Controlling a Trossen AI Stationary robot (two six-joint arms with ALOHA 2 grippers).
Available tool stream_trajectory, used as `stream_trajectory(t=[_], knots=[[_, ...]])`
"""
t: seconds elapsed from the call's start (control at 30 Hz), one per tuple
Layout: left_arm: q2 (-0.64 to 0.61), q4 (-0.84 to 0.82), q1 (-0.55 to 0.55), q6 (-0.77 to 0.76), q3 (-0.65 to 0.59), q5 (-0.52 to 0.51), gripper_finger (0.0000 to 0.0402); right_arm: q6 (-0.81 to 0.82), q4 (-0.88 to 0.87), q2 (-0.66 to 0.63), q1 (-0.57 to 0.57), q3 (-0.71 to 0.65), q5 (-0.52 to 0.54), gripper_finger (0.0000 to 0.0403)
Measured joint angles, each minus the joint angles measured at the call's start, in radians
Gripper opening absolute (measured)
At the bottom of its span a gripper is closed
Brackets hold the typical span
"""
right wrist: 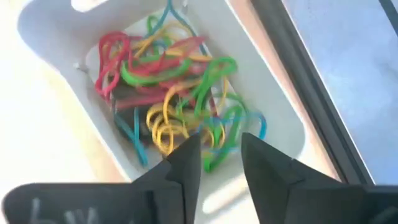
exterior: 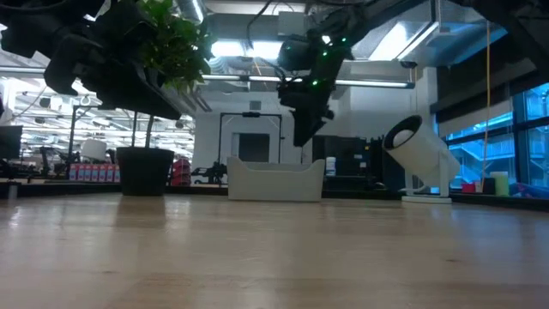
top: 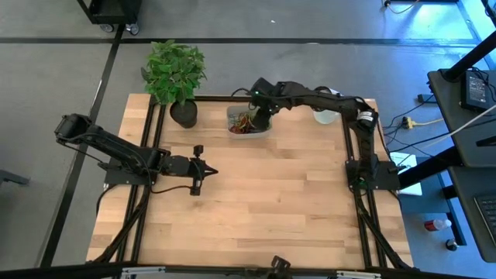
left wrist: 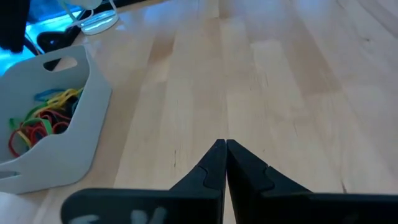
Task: Pick and place rubber bands into bin
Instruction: Return to Home Position
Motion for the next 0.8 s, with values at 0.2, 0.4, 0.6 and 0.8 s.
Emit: stream_trajectory(t=[0.2,0.4,0.6,0.8], knots=[[0.000,0.000,0.000,-0.053,0.000,-0.015,0.0007,0.013,0.013,-0.133,0.032,-0.166,0.002,0.0066],[0.001,0.064,0.016,-0.101,0.000,-0.024,0.0004,0.104,0.200,-0.341,0.107,-0.500,0.004,0.0020],[0.007,0.082,0.108,-0.054,0.000,0.140,0.0006,0.247,0.478,-0.536,0.203,-0.834,0.002,0.0006],[0.000,0.143,0.222,0.051,0.000,0.389,0.0003,0.376,0.727,-0.629,0.263,-1.046,0.001,0.0019]])
